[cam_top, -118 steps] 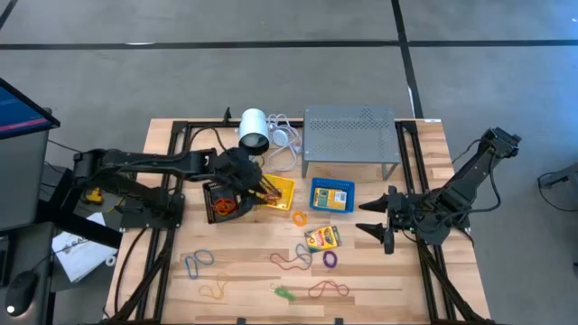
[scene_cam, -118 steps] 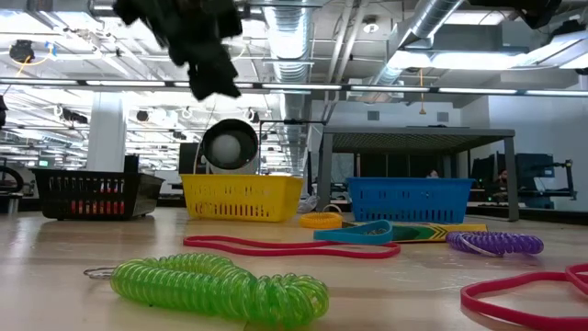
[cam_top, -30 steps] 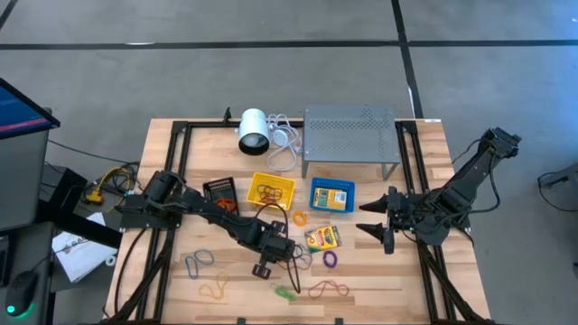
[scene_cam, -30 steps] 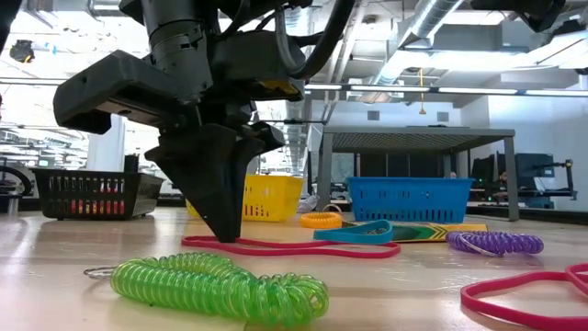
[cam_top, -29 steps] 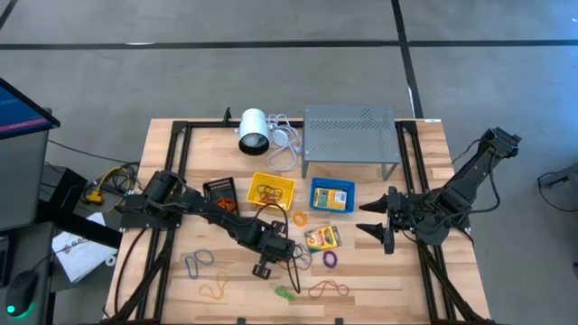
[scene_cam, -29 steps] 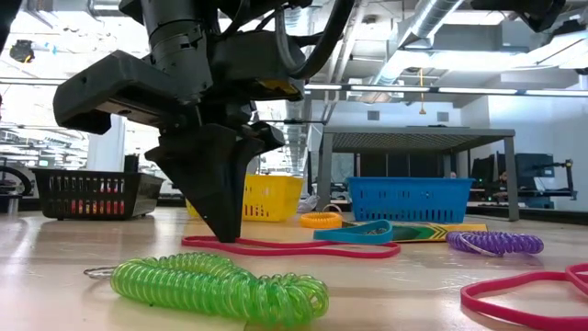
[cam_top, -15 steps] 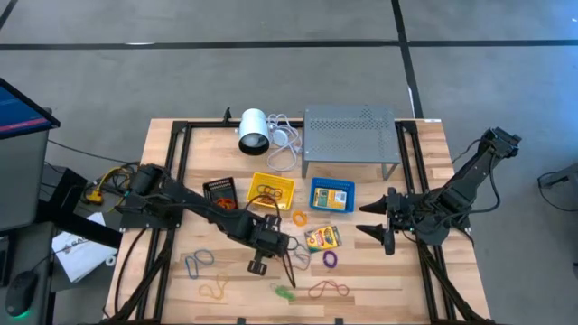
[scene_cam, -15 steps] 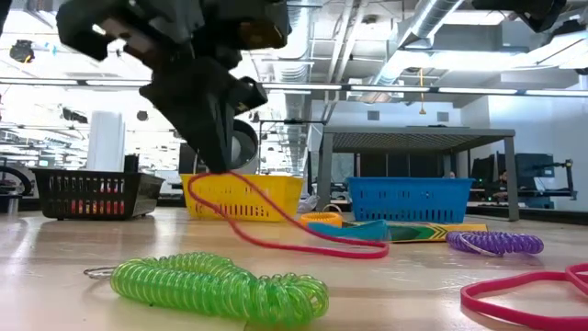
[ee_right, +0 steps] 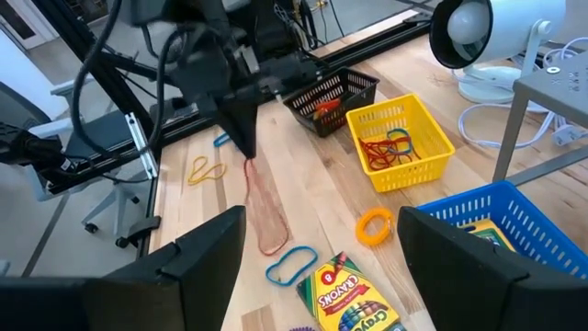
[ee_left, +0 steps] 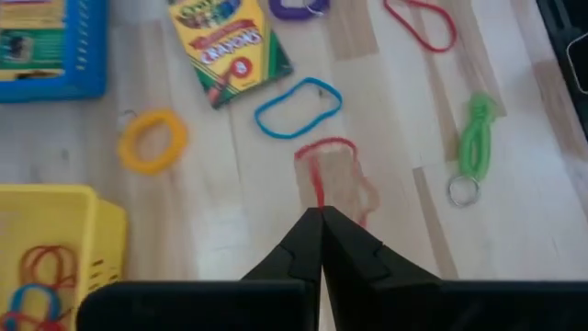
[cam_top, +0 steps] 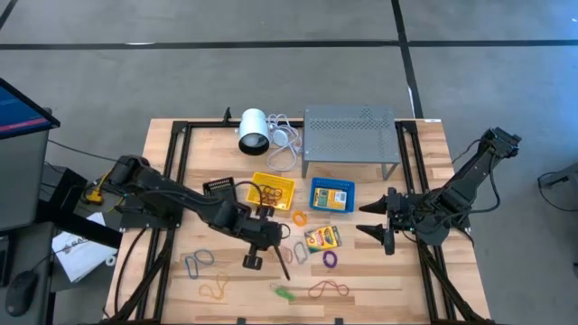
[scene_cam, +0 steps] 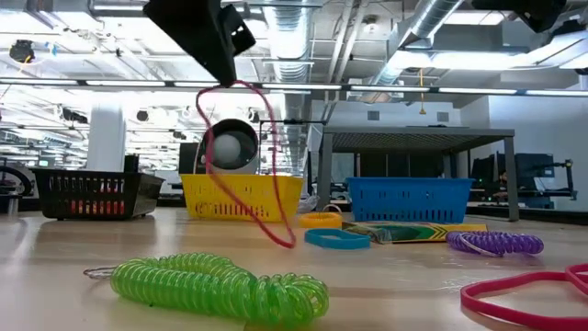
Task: Pick & Place Office Desk Supplies
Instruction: Put the red rubber band into the yellow bin, then put the yellow spring keychain into the black bin
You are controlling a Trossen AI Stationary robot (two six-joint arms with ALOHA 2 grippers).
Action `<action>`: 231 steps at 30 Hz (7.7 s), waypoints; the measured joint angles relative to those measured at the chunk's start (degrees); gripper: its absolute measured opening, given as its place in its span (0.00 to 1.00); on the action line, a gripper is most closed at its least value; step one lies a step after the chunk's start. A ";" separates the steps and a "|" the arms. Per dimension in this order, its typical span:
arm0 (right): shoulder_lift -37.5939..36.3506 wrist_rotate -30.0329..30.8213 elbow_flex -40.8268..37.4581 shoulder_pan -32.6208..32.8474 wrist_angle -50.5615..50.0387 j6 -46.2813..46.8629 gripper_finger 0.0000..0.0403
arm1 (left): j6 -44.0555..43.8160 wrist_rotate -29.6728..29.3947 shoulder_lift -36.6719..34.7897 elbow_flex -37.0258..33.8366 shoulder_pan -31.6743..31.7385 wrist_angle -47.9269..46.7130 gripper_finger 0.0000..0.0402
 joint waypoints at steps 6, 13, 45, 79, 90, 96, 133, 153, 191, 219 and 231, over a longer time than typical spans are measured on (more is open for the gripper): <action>0.00 0.00 0.00 0.00 0.00 -0.02 0.70 | 0.02 -2.88 -2.89 0.00 0.13 -0.64 0.00; 0.00 0.00 0.00 0.00 -0.01 -0.02 0.70 | 0.33 -5.97 -5.81 0.02 0.61 -0.62 0.00; 0.00 0.02 0.00 0.00 -0.01 -0.04 0.70 | 9.91 -8.23 -17.15 0.07 20.98 -7.75 0.00; 0.00 0.04 0.00 -0.08 -0.01 -0.48 0.70 | 10.09 6.06 -17.19 -17.70 29.75 10.16 0.00; 0.00 0.17 0.00 -0.11 0.00 -0.47 0.70 | 9.23 7.85 -14.70 -19.82 30.12 13.44 0.00; 0.00 0.17 0.02 -0.11 -0.01 -0.50 0.70 | 9.05 8.73 -9.41 -19.78 30.47 16.41 0.01; 1.03 -8.20 0.95 -8.71 1.74 -3.01 0.70 | -1.64 21.32 -15.62 -19.19 31.89 21.33 0.51; 23.56 -29.93 23.80 -30.29 -9.61 -12.59 0.70 | -9.81 22.51 -41.94 -38.42 26.95 45.77 0.39; 62.63 -53.88 46.23 -45.22 -29.19 -30.78 0.70 | 2.55 24.08 -41.15 -42.34 27.15 52.29 0.35; 65.66 -54.01 46.36 -45.11 -23.52 -38.21 0.70 | 3.51 24.07 -41.17 -42.29 27.15 52.36 0.35; 70.16 -56.43 46.34 -44.74 -23.07 -38.03 0.70 | 3.51 24.08 -41.15 -42.29 27.15 52.14 0.35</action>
